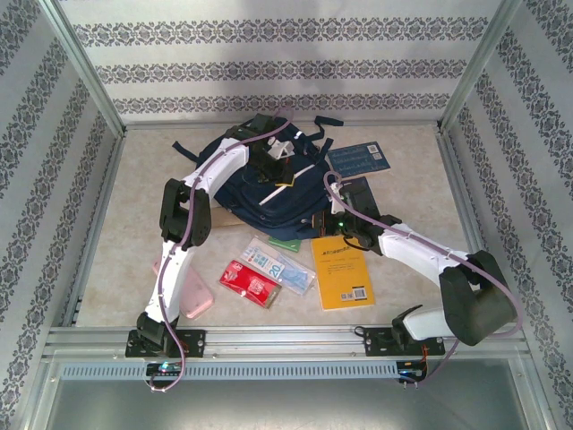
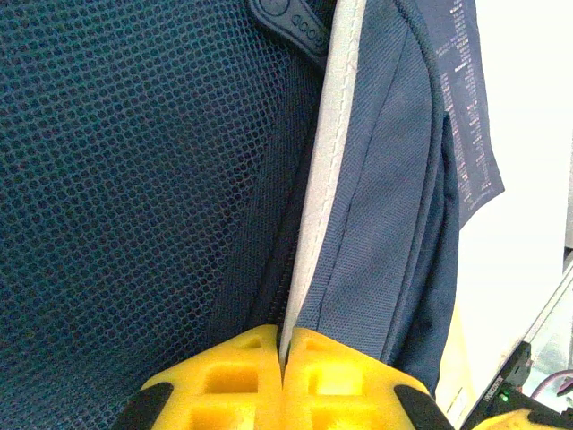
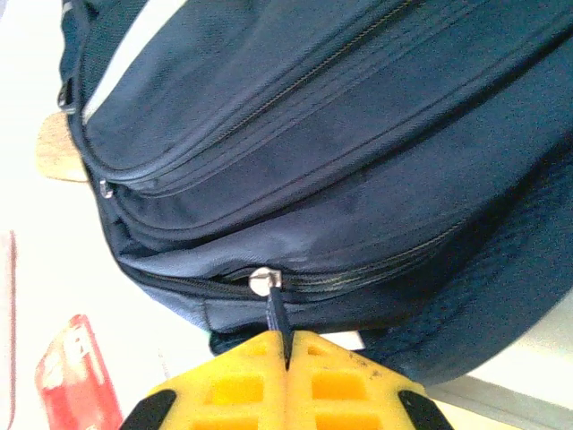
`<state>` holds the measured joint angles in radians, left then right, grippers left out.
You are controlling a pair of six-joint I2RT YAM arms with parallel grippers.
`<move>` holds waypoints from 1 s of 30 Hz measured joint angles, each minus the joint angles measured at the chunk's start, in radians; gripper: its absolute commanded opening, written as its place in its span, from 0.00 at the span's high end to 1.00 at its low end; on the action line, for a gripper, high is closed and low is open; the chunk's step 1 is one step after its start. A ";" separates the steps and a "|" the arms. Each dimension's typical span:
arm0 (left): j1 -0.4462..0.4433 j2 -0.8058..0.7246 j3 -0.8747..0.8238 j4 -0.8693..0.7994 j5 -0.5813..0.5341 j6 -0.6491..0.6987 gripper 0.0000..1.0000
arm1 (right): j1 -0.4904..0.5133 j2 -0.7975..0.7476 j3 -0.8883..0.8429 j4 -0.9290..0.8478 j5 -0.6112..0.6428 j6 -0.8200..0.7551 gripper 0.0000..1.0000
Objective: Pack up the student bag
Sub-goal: Unzip the student bag at the top-center of the table.
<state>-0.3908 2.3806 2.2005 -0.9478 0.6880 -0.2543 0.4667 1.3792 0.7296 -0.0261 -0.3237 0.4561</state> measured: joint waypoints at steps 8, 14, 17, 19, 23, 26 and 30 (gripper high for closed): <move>0.005 -0.020 -0.040 0.018 0.023 -0.016 1.00 | 0.003 0.108 0.043 0.018 -0.101 0.028 0.93; 0.006 -0.020 -0.043 0.020 0.027 -0.019 1.00 | 0.018 0.142 0.063 0.006 -0.105 0.042 0.83; 0.006 -0.020 -0.043 0.021 0.033 -0.023 1.00 | 0.026 0.154 0.074 0.000 -0.105 0.042 0.82; 0.006 -0.020 -0.043 0.021 0.035 -0.024 1.00 | 0.032 0.167 0.085 -0.001 -0.105 0.042 0.80; 0.006 -0.020 -0.044 0.024 0.039 -0.033 1.00 | 0.041 0.195 0.105 -0.001 -0.104 0.043 0.75; 0.006 -0.020 -0.046 0.027 0.042 -0.037 1.00 | 0.042 0.215 0.120 -0.005 -0.104 0.042 0.73; 0.006 -0.020 -0.047 0.029 0.042 -0.039 1.00 | 0.042 0.251 0.151 -0.017 -0.098 0.042 0.73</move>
<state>-0.3843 2.3604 2.1540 -0.9188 0.7300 -0.2928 0.5087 1.6302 0.8806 -0.0429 -0.4221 0.4984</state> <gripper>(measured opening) 0.059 0.268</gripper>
